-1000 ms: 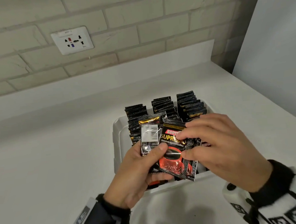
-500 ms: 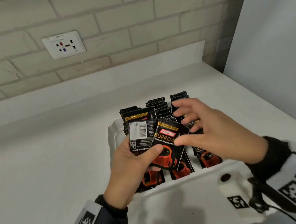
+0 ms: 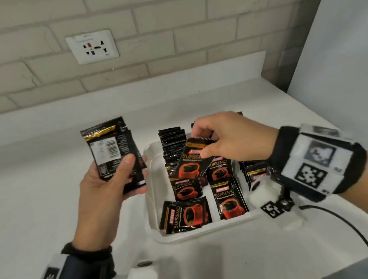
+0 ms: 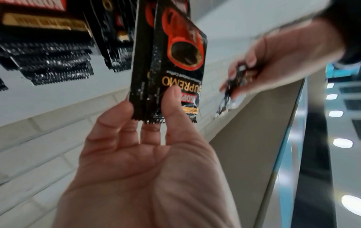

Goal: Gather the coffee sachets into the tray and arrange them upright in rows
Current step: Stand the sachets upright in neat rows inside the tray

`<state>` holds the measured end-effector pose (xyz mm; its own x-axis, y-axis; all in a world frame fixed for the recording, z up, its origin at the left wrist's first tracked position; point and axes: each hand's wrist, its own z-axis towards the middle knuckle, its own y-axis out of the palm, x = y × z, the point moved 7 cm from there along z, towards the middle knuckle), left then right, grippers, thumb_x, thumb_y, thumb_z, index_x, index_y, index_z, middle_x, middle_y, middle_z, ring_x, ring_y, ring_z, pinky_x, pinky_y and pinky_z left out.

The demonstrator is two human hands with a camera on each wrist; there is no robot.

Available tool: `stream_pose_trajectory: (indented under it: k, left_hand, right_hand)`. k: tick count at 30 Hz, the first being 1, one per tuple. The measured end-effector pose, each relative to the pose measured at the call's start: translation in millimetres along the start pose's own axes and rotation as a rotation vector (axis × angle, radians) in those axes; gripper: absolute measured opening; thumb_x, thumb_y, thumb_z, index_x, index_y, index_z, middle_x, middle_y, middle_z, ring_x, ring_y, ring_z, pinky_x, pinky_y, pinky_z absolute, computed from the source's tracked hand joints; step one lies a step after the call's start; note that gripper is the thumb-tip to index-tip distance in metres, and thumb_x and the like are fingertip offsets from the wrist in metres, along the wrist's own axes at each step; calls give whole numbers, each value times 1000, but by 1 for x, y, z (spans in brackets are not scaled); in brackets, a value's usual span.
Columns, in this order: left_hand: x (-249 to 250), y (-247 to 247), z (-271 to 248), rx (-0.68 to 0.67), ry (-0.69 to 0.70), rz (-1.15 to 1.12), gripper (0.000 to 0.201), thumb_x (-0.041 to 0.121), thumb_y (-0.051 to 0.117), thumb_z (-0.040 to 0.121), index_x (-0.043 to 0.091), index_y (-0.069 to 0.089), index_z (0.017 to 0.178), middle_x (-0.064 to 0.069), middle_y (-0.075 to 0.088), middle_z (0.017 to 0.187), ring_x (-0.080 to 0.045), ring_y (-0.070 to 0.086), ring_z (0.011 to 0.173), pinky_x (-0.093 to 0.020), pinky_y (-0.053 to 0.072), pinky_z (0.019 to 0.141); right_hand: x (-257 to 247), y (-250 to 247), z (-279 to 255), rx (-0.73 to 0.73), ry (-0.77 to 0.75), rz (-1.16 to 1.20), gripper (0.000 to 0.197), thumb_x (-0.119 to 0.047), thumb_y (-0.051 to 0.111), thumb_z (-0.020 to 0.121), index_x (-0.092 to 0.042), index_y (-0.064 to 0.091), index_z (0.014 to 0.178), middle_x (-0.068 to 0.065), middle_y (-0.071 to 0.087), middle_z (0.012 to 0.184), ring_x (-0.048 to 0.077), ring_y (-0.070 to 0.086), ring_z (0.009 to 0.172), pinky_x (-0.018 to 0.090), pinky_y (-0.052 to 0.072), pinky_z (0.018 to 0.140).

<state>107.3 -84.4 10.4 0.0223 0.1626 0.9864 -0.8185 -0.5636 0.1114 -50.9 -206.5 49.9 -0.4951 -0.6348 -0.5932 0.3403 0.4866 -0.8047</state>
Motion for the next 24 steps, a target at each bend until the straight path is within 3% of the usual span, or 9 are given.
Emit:
stream_pose_trajectory:
  k: [4,9,12,15,19,24]
  left_hand:
    - [-3,-10,1,11,-6,-18,78,64,80,38,21,64,102,-2,74,86,-13,70,69,-20,53,49]
    - [-11,-10,-2,20,-47,-7,32,29,64,68,20,63,98,-1,74,82,-11,69,64,-20,53,47]
    - [-12,-10,-2,8,-65,-6,36,24,70,65,20,63,100,0,74,81,-11,69,63,-20,52,46]
    - [-14,-7,-1,-23,-82,15,44,23,80,57,22,64,98,0,74,80,-12,69,63,-20,52,46]
    - [-18,-1,0,-61,-129,21,31,25,62,67,21,63,98,-1,74,79,-13,69,61,-21,52,46]
    - [-24,3,2,-102,-174,48,41,32,80,62,21,64,98,-2,74,81,-15,69,63,-21,52,45]
  right_hand:
    - [-2,38,14,-183,-19,-282,20,-16,62,86,-27,54,100,-10,52,101,9,49,90,25,42,79]
    - [-17,73,20,-265,-150,-552,25,-2,47,85,-15,51,105,0,52,100,20,53,86,31,42,65]
    - [-20,82,23,-278,-187,-621,24,-1,45,84,-12,49,105,6,53,103,21,48,76,29,39,57]
    - [-17,84,27,-278,-163,-610,27,0,45,84,-12,50,108,7,54,104,22,48,76,30,41,61]
    - [-11,85,33,-256,-149,-585,25,-1,48,85,-13,52,107,7,56,104,26,57,89,30,40,63]
    - [-5,77,40,-199,-119,-554,26,-9,57,86,-18,48,109,4,59,103,23,57,84,29,37,62]
